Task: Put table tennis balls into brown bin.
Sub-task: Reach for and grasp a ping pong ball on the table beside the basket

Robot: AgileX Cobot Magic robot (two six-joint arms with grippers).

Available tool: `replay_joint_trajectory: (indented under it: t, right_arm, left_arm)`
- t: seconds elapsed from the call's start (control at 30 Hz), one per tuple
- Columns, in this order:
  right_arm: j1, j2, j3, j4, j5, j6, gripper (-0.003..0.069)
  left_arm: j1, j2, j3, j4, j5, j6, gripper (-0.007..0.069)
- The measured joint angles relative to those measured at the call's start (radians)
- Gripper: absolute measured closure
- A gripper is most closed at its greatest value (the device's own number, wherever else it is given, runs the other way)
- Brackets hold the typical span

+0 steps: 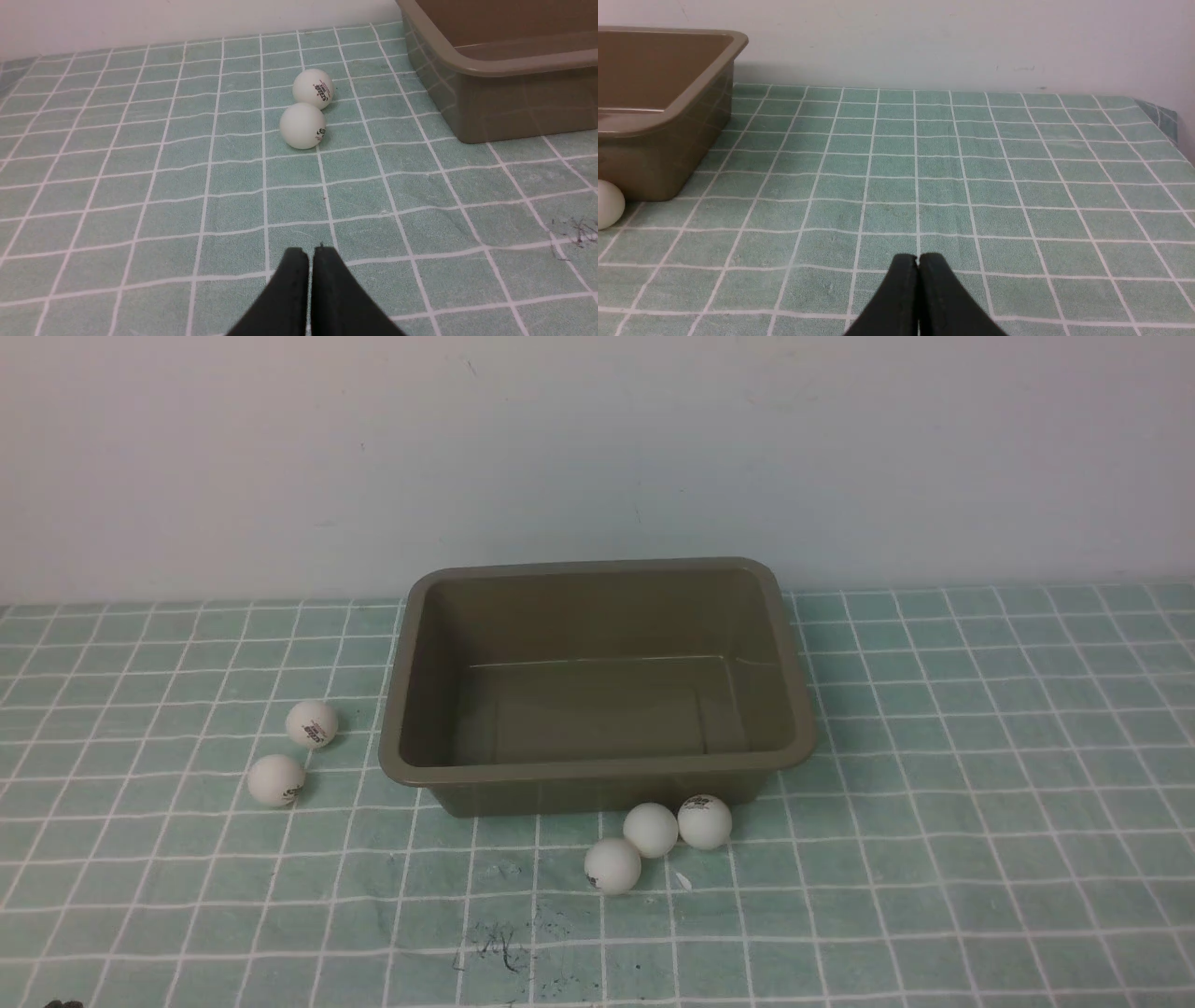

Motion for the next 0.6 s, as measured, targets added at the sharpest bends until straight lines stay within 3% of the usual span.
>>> replay_joint_trajectory:
  t: [0.6]
  right_arm:
    - [0.000, 0.000, 0.000, 0.000, 0.000, 0.000, 0.0664]
  left_arm:
    - [0.000, 0.000, 0.000, 0.014, 0.000, 0.007, 0.0629]
